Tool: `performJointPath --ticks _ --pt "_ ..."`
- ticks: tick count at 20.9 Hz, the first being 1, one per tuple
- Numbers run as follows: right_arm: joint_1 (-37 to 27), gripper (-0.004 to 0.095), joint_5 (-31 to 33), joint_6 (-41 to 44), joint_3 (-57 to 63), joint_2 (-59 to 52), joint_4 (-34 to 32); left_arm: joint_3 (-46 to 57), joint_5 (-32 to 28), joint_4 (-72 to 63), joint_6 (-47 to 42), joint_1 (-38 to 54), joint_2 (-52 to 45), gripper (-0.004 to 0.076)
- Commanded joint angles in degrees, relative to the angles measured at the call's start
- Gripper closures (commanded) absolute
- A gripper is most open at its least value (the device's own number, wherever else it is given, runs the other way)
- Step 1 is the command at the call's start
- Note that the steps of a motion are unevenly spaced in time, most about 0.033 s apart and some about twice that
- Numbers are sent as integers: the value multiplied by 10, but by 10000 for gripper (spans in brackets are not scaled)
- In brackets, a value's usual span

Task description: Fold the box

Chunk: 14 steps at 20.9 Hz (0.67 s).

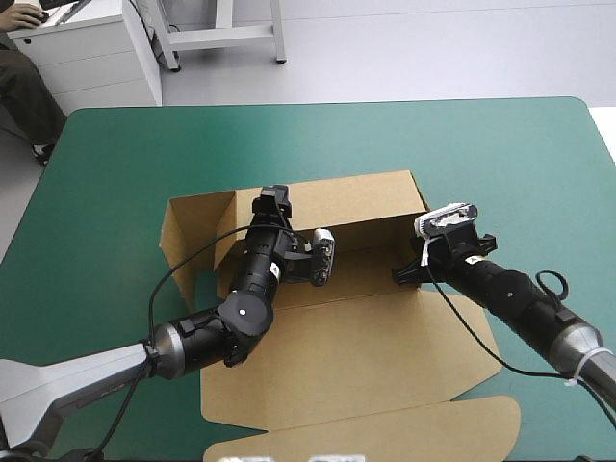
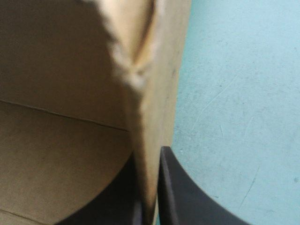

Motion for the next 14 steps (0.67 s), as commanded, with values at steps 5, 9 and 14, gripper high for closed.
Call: performJointPath --ticks 5,9,14 --pt "2 922 -71 -3 -81 34 6 -15 150 85 -6 -71 -17 248" --pt "2 922 -93 -3 -155 67 6 -18 187 85 -6 -101 -17 248" --pt "2 922 -100 -3 -192 106 7 -18 196 85 -6 -105 -17 248"
